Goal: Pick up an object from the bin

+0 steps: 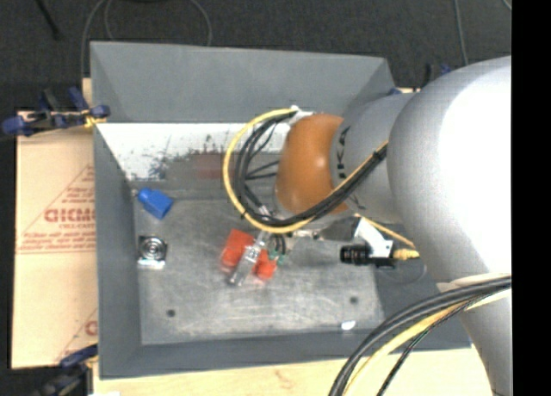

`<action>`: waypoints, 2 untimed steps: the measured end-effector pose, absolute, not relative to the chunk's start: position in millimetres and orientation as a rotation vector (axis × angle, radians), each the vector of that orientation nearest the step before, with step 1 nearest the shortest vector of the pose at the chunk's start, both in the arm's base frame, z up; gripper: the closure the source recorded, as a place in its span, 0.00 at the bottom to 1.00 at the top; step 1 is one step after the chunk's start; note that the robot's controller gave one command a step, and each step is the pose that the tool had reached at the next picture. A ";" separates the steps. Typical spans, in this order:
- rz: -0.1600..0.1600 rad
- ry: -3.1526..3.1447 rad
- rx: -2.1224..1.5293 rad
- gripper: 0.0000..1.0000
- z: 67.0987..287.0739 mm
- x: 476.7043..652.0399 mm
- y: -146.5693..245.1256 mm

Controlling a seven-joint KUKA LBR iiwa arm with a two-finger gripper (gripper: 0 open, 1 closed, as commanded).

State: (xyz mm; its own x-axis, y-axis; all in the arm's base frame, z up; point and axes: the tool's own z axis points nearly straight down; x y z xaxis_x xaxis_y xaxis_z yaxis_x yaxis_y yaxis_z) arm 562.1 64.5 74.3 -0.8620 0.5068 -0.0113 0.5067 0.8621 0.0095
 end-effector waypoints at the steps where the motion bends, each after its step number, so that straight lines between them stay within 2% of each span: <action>1: 0.006 3.027 0.816 0.00 76.9 564.4 64.6; 2: 0.007 3.016 0.813 1.00 79.3 567.6 63.1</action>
Offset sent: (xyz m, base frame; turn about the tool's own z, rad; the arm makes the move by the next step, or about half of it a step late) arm 0.0000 0.0000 0.0000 -0.0001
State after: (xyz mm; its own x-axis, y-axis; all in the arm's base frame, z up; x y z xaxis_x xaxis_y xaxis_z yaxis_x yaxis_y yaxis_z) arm 567.6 63.1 79.3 -0.8644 0.5026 -0.0162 0.5025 0.8645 0.0093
